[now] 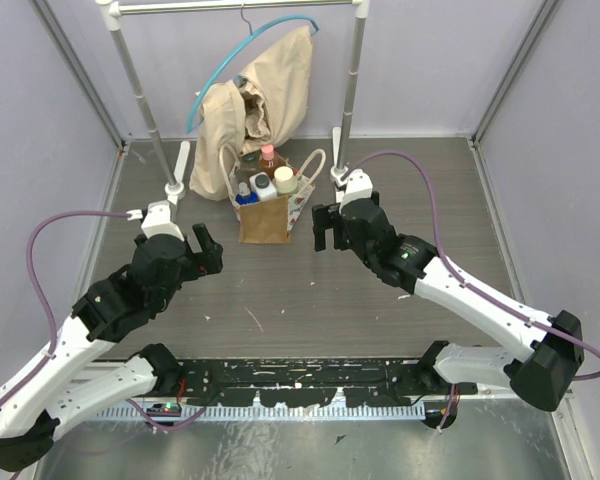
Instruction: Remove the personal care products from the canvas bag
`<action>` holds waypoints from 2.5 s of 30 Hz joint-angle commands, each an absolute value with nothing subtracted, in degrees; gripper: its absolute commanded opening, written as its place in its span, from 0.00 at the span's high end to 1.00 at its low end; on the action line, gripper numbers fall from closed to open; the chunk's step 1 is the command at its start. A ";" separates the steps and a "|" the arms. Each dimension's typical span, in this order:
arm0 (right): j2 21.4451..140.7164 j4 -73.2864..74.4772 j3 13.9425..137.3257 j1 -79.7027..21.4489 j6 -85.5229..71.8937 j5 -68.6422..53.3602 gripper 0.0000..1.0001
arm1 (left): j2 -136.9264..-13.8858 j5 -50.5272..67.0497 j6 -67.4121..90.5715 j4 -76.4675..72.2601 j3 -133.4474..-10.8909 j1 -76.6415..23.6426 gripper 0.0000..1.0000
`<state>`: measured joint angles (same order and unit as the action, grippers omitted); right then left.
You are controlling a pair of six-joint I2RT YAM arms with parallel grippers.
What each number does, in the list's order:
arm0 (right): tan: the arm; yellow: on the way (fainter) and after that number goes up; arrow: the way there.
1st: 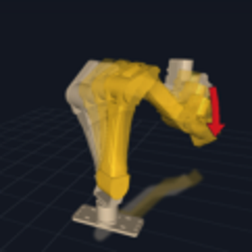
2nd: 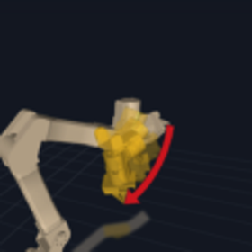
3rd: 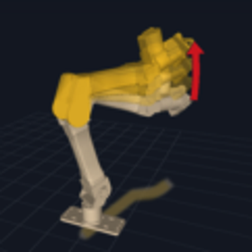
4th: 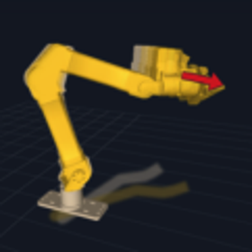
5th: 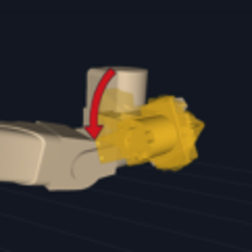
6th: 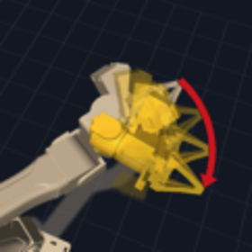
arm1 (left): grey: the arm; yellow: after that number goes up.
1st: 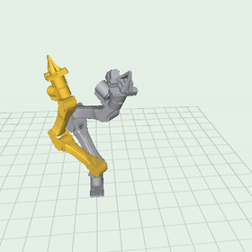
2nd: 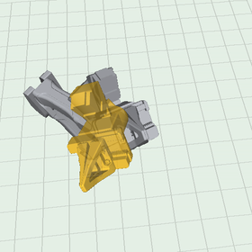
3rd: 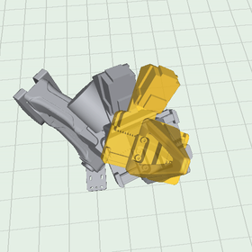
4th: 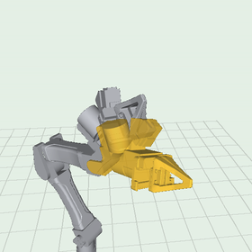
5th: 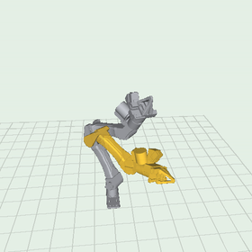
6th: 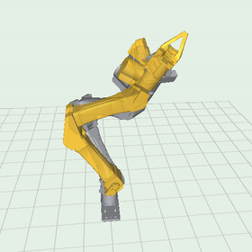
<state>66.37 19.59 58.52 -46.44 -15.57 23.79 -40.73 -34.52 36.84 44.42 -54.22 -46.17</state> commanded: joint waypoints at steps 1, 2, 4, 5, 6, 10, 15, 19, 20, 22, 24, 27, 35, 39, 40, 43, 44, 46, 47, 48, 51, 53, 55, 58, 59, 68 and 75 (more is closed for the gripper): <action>68.67 15.75 60.12 -46.58 -15.91 21.41 0.00 | -41.76 -33.98 35.52 44.62 -54.29 -46.26 0.02; 69.13 15.24 60.67 -46.58 -15.91 20.63 0.00 | -41.83 -34.04 35.51 44.83 -54.24 -46.26 0.02; 70.43 13.88 61.53 -46.58 -15.99 17.97 0.00 | -41.91 -34.52 36.00 45.32 -54.02 -46.29 0.02; 71.26 13.06 62.18 -46.58 -15.84 15.20 0.00 | -41.92 -34.70 36.44 45.73 -54.04 -46.24 0.02; 72.43 12.58 62.95 -46.58 -15.37 13.67 0.00 | -41.86 -34.71 36.55 45.94 -54.02 -46.23 0.02; 77.98 14.79 68.34 -46.59 -14.70 9.58 0.00 | -41.30 -34.86 36.82 46.78 -54.10 -46.28 0.02; 83.32 16.94 75.96 -40.49 -15.54 10.91 0.00 | -38.46 -34.43 36.99 45.59 -52.77 -46.23 0.02; 89.80 15.32 81.88 -33.82 -16.47 2.29 0.05 | -36.83 -34.09 37.56 44.60 -51.71 -46.26 0.02; 91.92 15.97 84.21 -33.06 -16.36 2.03 0.05 | -36.76 -34.14 37.65 44.57 -51.66 -46.29 0.02; 96.64 18.37 90.43 -31.85 -16.04 1.42 0.05 | -36.66 -34.54 38.06 44.87 -51.78 -46.24 0.02; 101.17 20.95 95.58 -31.22 -15.33 3.42 0.05 | -36.83 -34.88 38.35 45.51 -52.04 -46.29 0.02; 106.34 21.58 100.76 -30.33 -15.01 3.68 0.04 | -37.07 -35.20 38.86 46.80 -52.38 -46.24 0.02; 111.28 25.43 105.76 -30.87 -16.50 -2.76 0.99 | -36.21 -36.61 40.93 50.69 -52.19 -46.26 0.02; 99.84 22.98 94.87 -35.10 -16.71 2.55 0.99 | -35.20 -38.28 40.85 50.41 -51.62 -46.25 0.02; 97.09 22.90 92.01 -36.09 -16.74 3.08 0.99 | -35.13 -38.44 40.64 49.98 -51.57 -46.27 0.02; 88.29 24.11 82.85 -38.83 -17.72 4.84 0.99 | -35.42 -38.60 39.79 49.04 -51.91 -46.24 0.02; 84.88 24.58 79.58 -39.84 -18.22 5.52 0.99 | -35.71 -38.66 39.67 48.78 -52.04 -46.28 0.02; 78.66 27.02 74.89 -42.16 -19.24 7.29 0.99 | -36.45 -38.59 39.15 47.80 -52.09 -46.25 0.02; 75.81 28.70 72.89 -43.04 -19.82 7.52 0.99 | -37.02 -38.35 38.82 47.58 -51.99 -46.25 0.02; 73.34 30.46 71.91 -43.98 -20.35 7.60 0.99 | -37.64 -37.97 38.50 46.04 -51.91 -46.27 0.02; 66.24 36.92 70.72 -47.04 -21.42 5.86 0.99 | -40.47 -36.15 37.41 42.59 -51.98 -46.30 0.02; 63.41 40.57 71.12 -48.55 -21.83 3.92 0.99 | -42.61 -34.63 37.19 41.04 -52.21 -46.26 0.02; 61.11 43.44 71.14 -49.56 -23.21 7.42 0.84 | -44.80 -33.18 37.22 39.96 -52.61 -46.24 0.02; 59.02 46.89 70.51 -49.57 -24.22 19.82 0.38 | -47.74 -30.83 37.89 39.23 -53.33 -46.27 0.02; 58.68 47.05 70.10 -49.53 -23.96 22.96 0.30 | -48.46 -30.20 38.22 39.20 -53.52 -46.26 0.02; 63.97 42.56 68.71 -49.57 -20.04 26.02 0.19 | -47.87 -28.56 39.76 39.38 -53.38 -46.23 0.02; 66.10 40.19 67.48 -49.57 -19.00 20.08 0.23 | -45.34 -28.62 40.56 38.58 -51.35 -46.27 0.02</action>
<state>67.57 45.34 68.18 -49.54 -20.69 23.86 -46.59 -28.95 39.57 41.39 -52.36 -46.17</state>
